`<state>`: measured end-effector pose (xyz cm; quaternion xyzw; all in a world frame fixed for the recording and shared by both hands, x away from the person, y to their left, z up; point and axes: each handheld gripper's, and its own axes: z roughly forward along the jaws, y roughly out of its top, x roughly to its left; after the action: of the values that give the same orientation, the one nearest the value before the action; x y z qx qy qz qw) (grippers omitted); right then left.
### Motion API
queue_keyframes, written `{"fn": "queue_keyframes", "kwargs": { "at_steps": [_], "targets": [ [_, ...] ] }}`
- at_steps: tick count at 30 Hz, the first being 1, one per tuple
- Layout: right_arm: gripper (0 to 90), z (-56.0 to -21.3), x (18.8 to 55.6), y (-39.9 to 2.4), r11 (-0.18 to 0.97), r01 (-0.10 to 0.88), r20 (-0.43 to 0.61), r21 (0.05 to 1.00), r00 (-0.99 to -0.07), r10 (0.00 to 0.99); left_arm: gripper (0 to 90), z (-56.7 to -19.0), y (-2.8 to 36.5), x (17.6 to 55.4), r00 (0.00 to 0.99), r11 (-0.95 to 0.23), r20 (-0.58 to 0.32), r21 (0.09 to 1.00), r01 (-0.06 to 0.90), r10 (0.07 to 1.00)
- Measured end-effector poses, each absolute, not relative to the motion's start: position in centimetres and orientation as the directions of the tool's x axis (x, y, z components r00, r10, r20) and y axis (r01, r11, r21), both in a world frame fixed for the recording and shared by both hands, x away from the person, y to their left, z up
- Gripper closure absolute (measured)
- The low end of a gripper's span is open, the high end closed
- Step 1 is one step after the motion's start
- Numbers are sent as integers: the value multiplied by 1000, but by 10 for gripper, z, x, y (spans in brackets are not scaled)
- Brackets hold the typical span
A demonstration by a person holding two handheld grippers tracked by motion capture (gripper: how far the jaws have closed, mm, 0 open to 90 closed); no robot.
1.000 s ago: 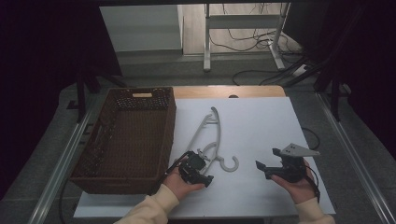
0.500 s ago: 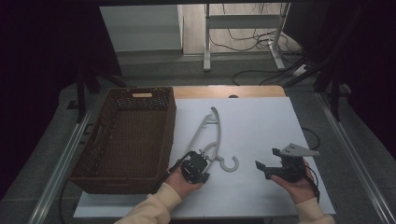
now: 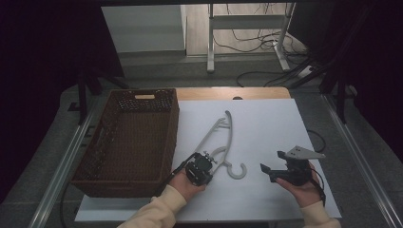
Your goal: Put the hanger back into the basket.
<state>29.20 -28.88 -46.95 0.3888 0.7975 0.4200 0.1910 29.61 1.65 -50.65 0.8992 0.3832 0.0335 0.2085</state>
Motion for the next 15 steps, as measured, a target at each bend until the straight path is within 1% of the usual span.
{"fn": "queue_keyframes", "kwargs": {
  "at_steps": [2, 9, 13, 15],
  "targets": [
    [159, -470, 292, -289, 343, 461, 23, 818, -623, 782, 816, -505, 16, 295, 705, -616, -102, 411, 672, 702],
    [163, -468, 292, -292, 332, 455, 20, 826, -613, 790, 818, -493, 20, 295, 708, -585, -149, 461, 668, 690],
    [165, -468, 292, -296, 302, 461, 35, 834, -591, 806, 819, -482, 24, 296, 707, -562, -198, 479, 674, 679],
    [166, -468, 293, -300, 281, 467, 46, 839, -575, 817, 819, -477, 26, 295, 712, -557, -206, 494, 668, 671]
  ]
}}
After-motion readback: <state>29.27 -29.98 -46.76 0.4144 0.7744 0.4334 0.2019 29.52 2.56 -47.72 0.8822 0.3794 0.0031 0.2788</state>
